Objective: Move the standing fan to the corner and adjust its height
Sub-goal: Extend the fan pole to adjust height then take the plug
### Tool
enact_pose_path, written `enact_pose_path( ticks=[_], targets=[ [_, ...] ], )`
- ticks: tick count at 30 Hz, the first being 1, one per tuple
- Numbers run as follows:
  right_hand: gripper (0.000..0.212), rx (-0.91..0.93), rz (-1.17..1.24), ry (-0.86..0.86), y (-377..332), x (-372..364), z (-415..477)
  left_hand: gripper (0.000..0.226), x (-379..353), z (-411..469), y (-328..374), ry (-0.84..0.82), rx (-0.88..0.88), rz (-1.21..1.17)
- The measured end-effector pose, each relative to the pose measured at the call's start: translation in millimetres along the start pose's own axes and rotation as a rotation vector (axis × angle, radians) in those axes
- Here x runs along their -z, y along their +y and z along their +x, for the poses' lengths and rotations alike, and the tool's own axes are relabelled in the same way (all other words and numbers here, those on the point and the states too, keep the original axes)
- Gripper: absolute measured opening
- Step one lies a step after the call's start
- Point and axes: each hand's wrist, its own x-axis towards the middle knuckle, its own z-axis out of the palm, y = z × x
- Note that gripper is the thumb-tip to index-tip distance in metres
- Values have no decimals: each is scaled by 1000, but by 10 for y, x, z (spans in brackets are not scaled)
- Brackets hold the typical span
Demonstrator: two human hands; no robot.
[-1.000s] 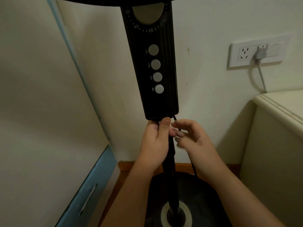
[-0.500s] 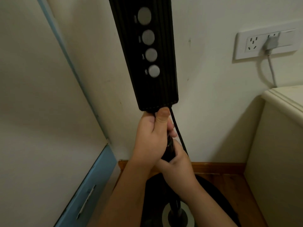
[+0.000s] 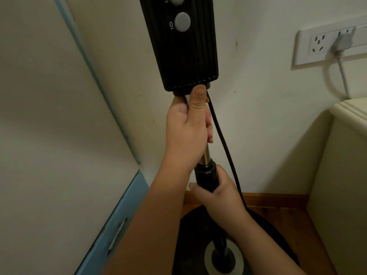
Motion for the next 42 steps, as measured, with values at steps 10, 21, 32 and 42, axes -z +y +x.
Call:
enact_pose_path(
  ticks=[10,21,32,42],
  targets=[
    [72,-46,68,-233,-393,377,50,36,35,7,-16,-57,4,12],
    [49,52,-156,-53,-430,247,-19,46,34,6,-8,-55,30,23],
    [41,61,-29,-239,-447,326,-62,51,31,11,36,-59,47,34],
    [53,127,-324,199,-388,56,-93,53,49,6,33,-71,37,39]
  ],
)
